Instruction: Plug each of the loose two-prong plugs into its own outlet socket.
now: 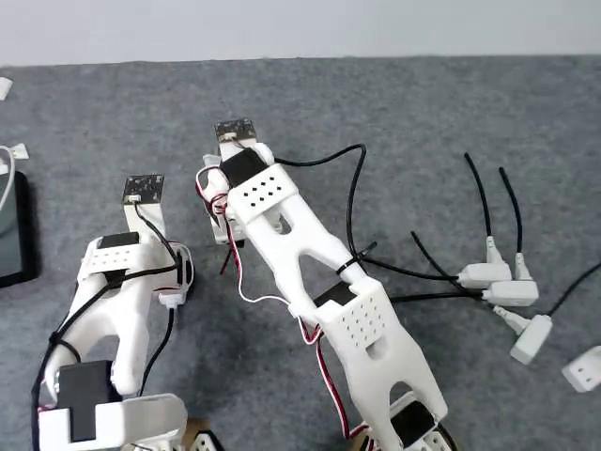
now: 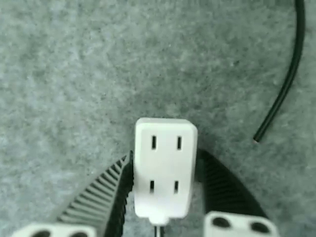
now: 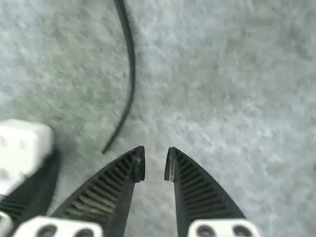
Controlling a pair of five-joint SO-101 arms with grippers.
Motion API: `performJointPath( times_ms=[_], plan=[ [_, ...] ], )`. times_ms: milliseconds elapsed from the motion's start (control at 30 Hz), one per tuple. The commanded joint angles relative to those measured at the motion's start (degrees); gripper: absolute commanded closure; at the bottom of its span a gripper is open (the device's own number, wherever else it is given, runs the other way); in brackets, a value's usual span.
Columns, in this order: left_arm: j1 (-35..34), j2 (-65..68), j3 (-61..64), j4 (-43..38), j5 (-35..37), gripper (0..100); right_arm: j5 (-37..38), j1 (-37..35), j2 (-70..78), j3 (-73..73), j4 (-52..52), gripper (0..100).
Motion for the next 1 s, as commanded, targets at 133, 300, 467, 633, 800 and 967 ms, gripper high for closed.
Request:
performJointPath(
  times_ms=[133, 300, 467, 633, 800, 967],
  plan=[
    [-1.76, -0.44, -2.86, -1.14, 0.35, 75, -2.99, -0.31, 2.77, -0.44, -8.48, 91.1],
    [-4.66, -0.53, -2.86, -1.14, 0.35, 75, -2.90, -1.89, 4.26, -0.62, -9.36, 91.1],
    [-6.77, -0.53, -3.12, -1.32, 0.35, 75, -2.81, -2.59, 5.58, -0.62, -9.54, 91.1],
    [-6.68, -0.35, -3.21, -1.32, 0.26, 75, -2.73, -2.95, 7.34, -0.44, -10.95, 91.1],
    [-6.51, -0.26, -3.12, -1.32, -0.35, 75, 0.62, -2.86, 8.66, -0.53, -10.33, 92.0],
    [-6.42, -0.26, -2.95, -1.14, -1.76, 75, 1.32, -2.77, 8.57, -0.53, -6.99, 98.5]
  ],
)
